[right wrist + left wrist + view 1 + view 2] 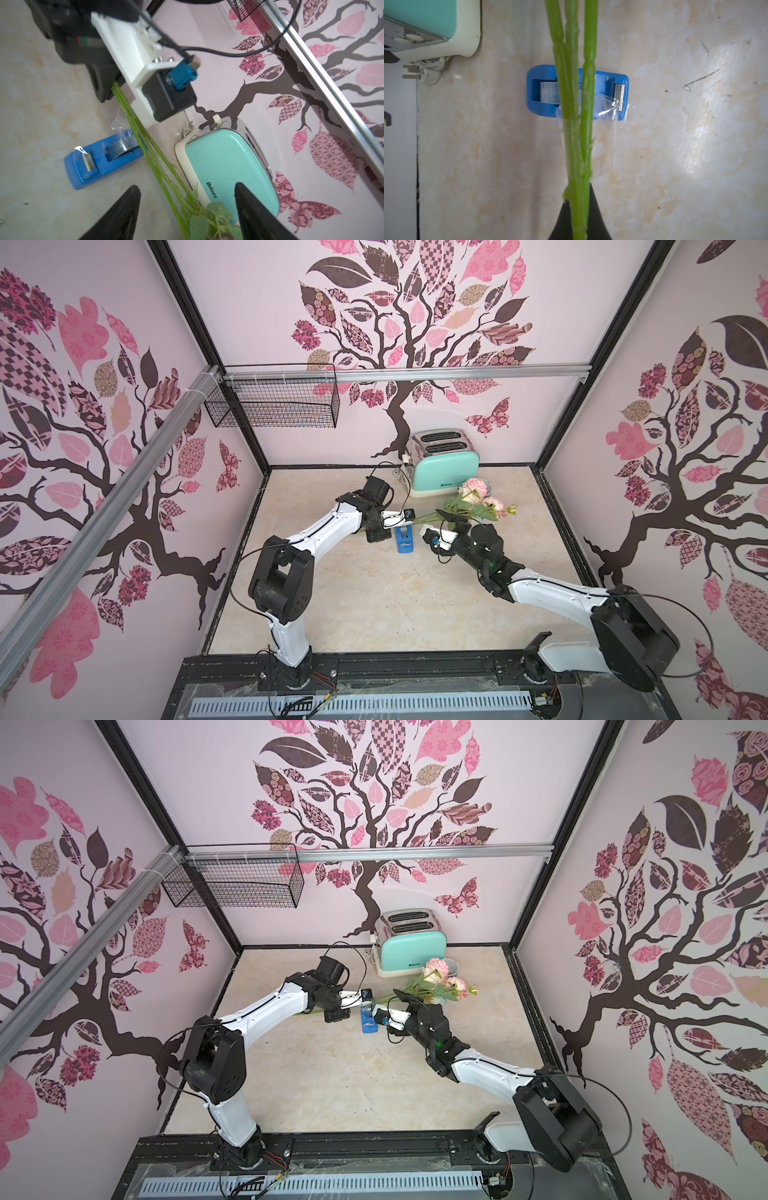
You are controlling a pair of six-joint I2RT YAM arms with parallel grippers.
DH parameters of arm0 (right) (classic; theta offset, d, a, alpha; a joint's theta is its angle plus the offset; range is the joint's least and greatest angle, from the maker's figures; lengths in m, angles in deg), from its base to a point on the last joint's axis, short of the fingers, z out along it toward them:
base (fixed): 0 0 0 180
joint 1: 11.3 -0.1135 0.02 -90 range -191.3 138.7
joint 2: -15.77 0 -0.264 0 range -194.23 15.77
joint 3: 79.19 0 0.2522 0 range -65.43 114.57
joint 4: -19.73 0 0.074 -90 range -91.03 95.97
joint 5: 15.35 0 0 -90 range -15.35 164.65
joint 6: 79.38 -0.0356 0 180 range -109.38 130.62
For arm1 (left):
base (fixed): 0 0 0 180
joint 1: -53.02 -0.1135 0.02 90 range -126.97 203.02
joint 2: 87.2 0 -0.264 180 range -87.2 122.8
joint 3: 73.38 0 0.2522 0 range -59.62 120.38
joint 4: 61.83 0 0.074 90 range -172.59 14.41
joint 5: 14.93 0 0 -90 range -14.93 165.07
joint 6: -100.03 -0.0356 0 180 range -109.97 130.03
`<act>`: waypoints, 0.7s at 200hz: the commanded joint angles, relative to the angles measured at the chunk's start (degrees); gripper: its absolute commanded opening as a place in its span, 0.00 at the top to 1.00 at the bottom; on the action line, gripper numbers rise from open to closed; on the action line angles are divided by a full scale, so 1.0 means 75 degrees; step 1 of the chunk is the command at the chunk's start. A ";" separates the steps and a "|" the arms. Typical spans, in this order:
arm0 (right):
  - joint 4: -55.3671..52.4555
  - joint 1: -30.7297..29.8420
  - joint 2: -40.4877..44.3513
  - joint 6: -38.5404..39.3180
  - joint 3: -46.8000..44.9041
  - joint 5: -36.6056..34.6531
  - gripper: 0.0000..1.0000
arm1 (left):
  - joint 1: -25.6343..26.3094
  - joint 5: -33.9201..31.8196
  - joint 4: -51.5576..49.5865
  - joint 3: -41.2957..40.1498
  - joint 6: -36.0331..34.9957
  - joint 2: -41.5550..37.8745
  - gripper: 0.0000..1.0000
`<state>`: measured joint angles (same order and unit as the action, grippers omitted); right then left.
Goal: Wrap bouquets with tape
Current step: Wrap the tape around the bouquet.
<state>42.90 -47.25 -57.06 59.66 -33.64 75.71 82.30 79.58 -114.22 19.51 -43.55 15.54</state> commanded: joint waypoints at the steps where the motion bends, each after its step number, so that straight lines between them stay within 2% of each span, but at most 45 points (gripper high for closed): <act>1: -0.0755 -0.0036 0.0916 -0.2231 -0.0150 0.0579 0.26 | 0.0244 -0.0621 0.1772 -0.0876 -0.0158 -0.0372 1.00; 30: -0.1409 -0.0036 0.1755 -0.3585 -0.0037 0.0289 0.27 | 0.0414 -0.1216 0.3006 -0.1695 -0.0368 -0.0724 1.00; 49: -0.1910 -0.0025 0.1991 -0.4569 0.0377 -0.0689 0.26 | 0.0564 -0.1427 0.3908 -0.2302 -0.0629 -0.1051 1.00; 60: -0.2565 -0.0025 0.1958 -0.5664 0.0918 -0.1419 0.26 | 0.0614 -0.1461 0.4260 -0.2560 -0.0782 -0.1202 1.00; 67: -0.3304 -0.0002 0.1911 -0.6241 0.1307 -0.1567 0.25 | 0.0704 -0.1714 0.4534 -0.2686 -0.0876 -0.1262 1.00; 82: -0.4217 0.0113 0.1881 -0.7418 0.1793 -0.1044 0.26 | 0.0800 -0.2006 0.5384 -0.3110 -0.1266 -0.1391 1.00; 90: -0.4373 0.0124 0.1926 -0.7757 0.1848 -0.0421 0.26 | 0.0827 -0.2115 0.5687 -0.3275 -0.1452 -0.1436 1.00; 104: -0.4485 0.0127 0.2047 -0.8137 0.1899 0.0406 0.20 | 0.0855 -0.2188 0.6233 -0.3645 -0.1774 -0.1564 1.00; 126: -0.5288 0.0193 0.1716 -0.9092 0.2693 0.0110 0.19 | 0.0924 -0.2526 0.7547 -0.4208 -0.1974 -0.1672 1.00; 140: -0.6226 0.0586 0.1126 -0.9455 0.3548 0.0838 0.19 | 0.0970 -0.2685 0.8020 -0.4448 -0.2167 -0.1687 1.00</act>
<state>8.50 -45.87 -43.88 -0.43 -16.39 75.93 89.08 62.53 -67.36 -10.30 -56.49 4.30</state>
